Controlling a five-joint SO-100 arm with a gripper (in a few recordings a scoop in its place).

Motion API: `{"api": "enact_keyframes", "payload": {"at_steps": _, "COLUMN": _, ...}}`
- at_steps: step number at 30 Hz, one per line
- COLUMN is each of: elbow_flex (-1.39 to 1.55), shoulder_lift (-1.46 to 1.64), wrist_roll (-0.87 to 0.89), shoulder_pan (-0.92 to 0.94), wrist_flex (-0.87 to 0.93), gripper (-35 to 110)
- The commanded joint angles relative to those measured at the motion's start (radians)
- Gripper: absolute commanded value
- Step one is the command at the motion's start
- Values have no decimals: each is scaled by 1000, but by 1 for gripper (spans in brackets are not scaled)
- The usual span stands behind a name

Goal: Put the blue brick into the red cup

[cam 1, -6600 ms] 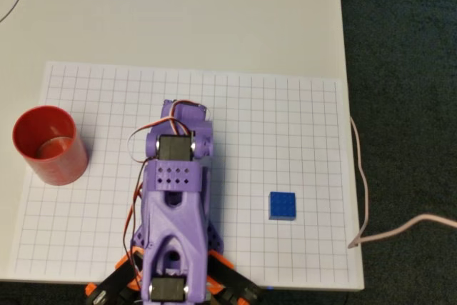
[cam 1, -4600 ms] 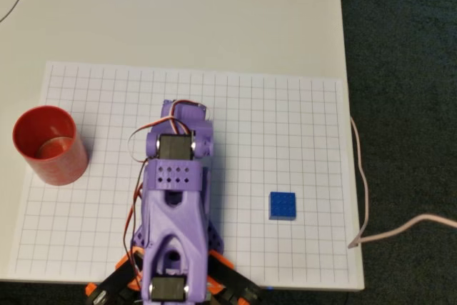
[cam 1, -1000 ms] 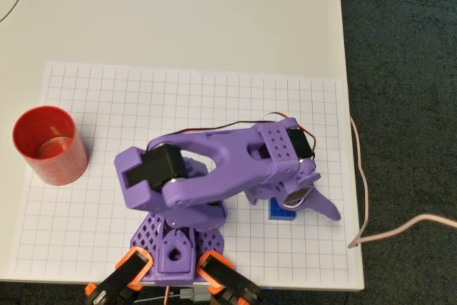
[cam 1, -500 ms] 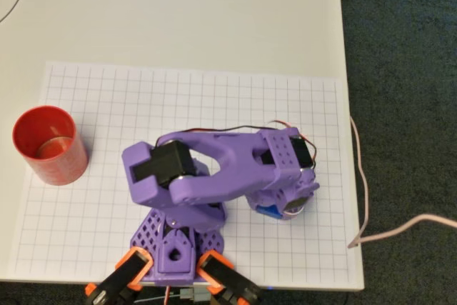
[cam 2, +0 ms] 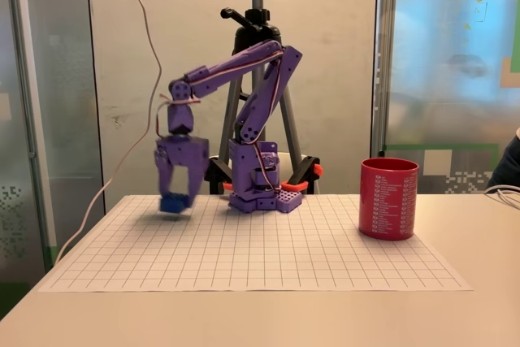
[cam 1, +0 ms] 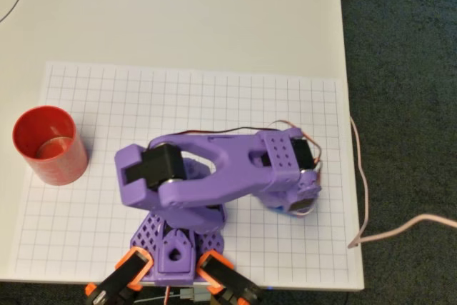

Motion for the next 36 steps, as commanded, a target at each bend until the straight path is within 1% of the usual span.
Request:
{"api": "enact_keyframes", "payload": {"at_steps": 1, "elbow_flex": -232, "shoulder_lift": 87, "wrist_roll": -38, "shoulder_pan": 28, "wrist_flex": 48, "gripper": 0}}
{"api": "enact_keyframes", "payload": {"at_steps": 4, "elbow_flex": -342, "shoulder_lift": 97, "wrist_roll": -100, "shoulder_pan": 15, "wrist_flex": 78, "gripper": 0}}
{"api": "enact_keyframes", "payload": {"at_steps": 9, "elbow_flex": -486, "shoulder_lift": 98, "wrist_roll": -141, "shoulder_pan": -41, "wrist_flex": 106, "gripper": 0}}
{"api": "enact_keyframes", "payload": {"at_steps": 12, "elbow_flex": -543, "shoulder_lift": 97, "wrist_roll": -222, "shoulder_pan": -115, "wrist_flex": 114, "gripper": 0}}
{"api": "enact_keyframes", "payload": {"at_steps": 13, "elbow_flex": -551, "shoulder_lift": 97, "wrist_roll": -281, "shoulder_pan": -158, "wrist_flex": 112, "gripper": 0}}
{"api": "enact_keyframes", "payload": {"at_steps": 15, "elbow_flex": -561, "shoulder_lift": 98, "wrist_roll": -348, "shoulder_pan": -252, "wrist_flex": 109, "gripper": 0}}
{"api": "enact_keyframes", "payload": {"at_steps": 17, "elbow_flex": -561, "shoulder_lift": 98, "wrist_roll": -379, "shoulder_pan": -359, "wrist_flex": 104, "gripper": 0}}
{"api": "enact_keyframes", "payload": {"at_steps": 21, "elbow_flex": -568, "shoulder_lift": 84, "wrist_roll": -400, "shoulder_pan": -600, "wrist_flex": 60, "gripper": 0}}
{"api": "enact_keyframes", "payload": {"at_steps": 26, "elbow_flex": -607, "shoulder_lift": 83, "wrist_roll": -426, "shoulder_pan": -904, "wrist_flex": 61, "gripper": 0}}
{"api": "enact_keyframes", "payload": {"at_steps": 30, "elbow_flex": -640, "shoulder_lift": 97, "wrist_roll": -426, "shoulder_pan": -1172, "wrist_flex": 98, "gripper": 0}}
{"api": "enact_keyframes", "payload": {"at_steps": 36, "elbow_flex": -729, "shoulder_lift": 91, "wrist_roll": -370, "shoulder_pan": -1575, "wrist_flex": 204, "gripper": 0}}
